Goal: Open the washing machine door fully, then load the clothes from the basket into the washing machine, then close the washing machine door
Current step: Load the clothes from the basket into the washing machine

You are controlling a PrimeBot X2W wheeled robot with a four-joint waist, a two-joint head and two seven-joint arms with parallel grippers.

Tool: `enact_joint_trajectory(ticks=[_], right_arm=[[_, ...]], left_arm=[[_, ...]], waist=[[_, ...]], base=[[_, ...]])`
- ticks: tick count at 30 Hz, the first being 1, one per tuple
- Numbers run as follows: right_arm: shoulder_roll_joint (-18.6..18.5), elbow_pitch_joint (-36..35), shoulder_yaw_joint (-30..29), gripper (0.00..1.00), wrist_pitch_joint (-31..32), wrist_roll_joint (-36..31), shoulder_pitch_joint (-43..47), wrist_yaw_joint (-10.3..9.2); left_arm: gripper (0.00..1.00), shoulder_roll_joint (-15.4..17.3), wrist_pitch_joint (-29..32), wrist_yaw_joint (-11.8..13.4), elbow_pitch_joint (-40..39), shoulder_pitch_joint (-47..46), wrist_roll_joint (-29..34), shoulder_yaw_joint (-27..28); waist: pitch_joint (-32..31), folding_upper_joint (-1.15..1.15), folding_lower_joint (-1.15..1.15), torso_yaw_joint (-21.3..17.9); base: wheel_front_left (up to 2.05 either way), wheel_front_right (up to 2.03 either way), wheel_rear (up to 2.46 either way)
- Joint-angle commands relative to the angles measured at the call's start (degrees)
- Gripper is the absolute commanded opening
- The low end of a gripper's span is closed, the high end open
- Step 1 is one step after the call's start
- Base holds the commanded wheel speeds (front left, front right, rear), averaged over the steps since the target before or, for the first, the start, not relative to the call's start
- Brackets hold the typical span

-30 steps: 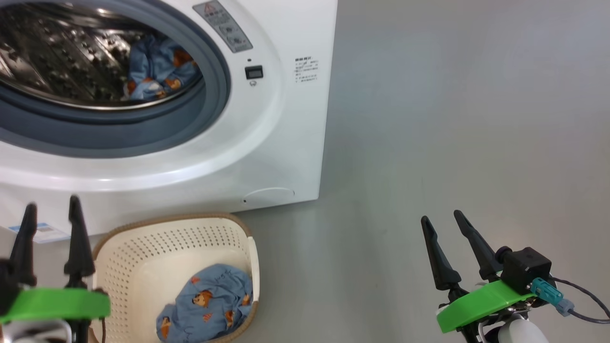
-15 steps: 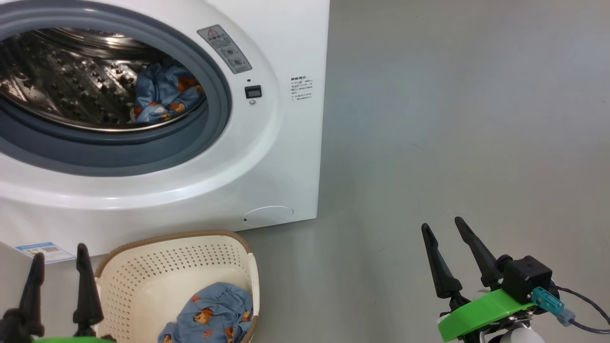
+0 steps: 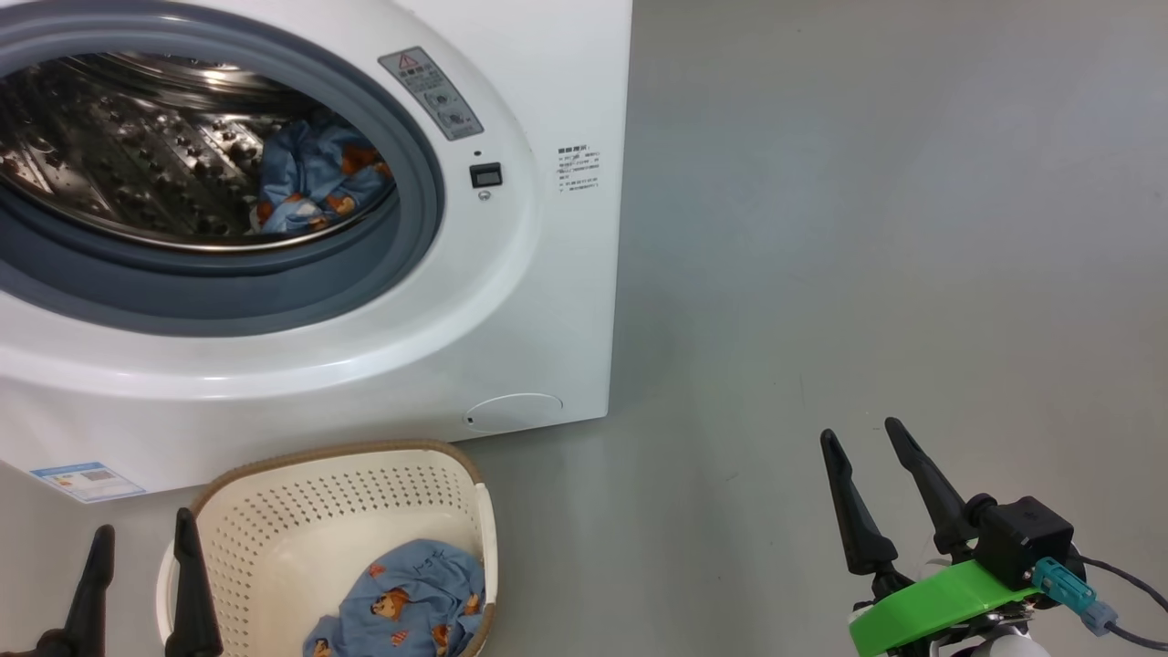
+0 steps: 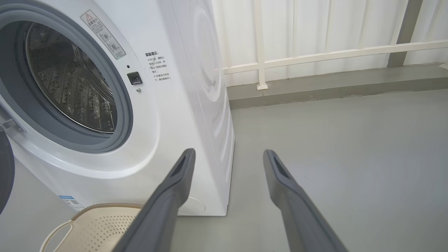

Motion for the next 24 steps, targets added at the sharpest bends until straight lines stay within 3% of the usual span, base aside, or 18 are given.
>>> enact_joint_trajectory(ticks=[1,24], right_arm=[[0.1,-1.6,1.4,1.00,-0.3,-0.7,0.1,0.16],[0.1,-2.2,2.0,1.00,-0.3,0.1,-1.0,0.16]], left_arm=[[1.00,0.5,-0.3,-0.1,-1.7,-0.8,-0.1,1.6],[1.00,1.3,-0.3,-0.1,1.4,-2.3,-2.4,-1.5]], waist=[[0.1,0.00,0.00,0.1],[4.7,0.00,0.00,-0.3]], base=[[0.00,0.00,0.00],[0.00,0.00,0.00]])
